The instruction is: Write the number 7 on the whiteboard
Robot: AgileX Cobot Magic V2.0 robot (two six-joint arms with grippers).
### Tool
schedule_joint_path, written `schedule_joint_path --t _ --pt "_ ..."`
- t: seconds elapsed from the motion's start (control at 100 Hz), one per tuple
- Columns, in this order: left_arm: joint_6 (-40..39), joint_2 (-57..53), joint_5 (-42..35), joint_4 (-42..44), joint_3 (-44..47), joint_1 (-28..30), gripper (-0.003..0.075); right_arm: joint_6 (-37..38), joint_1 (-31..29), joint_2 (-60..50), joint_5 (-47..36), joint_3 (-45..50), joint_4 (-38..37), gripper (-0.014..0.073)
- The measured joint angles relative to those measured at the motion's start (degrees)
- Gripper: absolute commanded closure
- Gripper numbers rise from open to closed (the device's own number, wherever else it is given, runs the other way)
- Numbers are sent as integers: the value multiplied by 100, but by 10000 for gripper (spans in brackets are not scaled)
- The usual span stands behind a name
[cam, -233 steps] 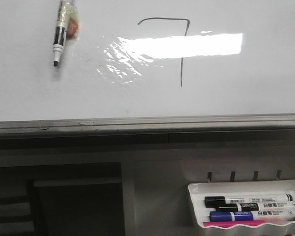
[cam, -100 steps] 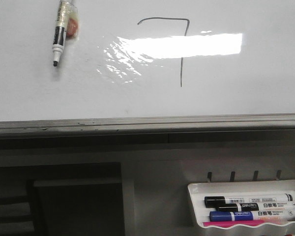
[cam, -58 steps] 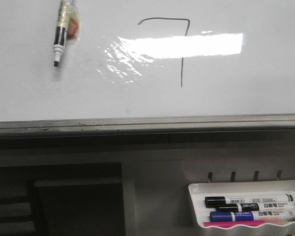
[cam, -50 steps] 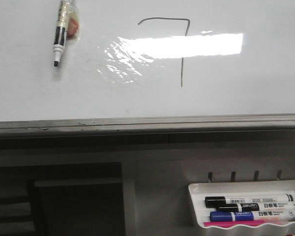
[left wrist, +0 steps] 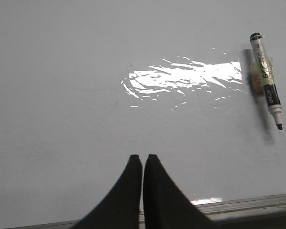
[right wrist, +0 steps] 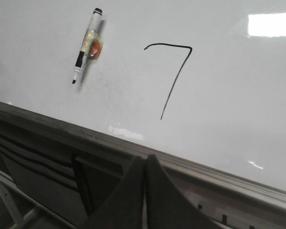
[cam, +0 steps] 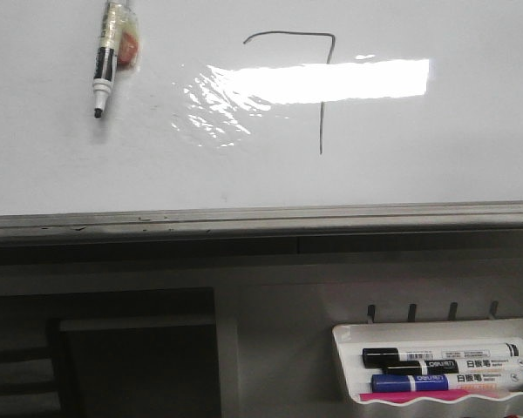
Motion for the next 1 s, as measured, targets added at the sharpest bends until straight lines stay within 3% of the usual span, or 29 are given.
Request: schedule_joint_path --t 0.77,1.0 --pt "0 0 0 -36 0 0 741 -24 0 0 0 0 0 658" --pt "0 0 0 -36 0 0 741 -24 0 0 -483 0 131 658"
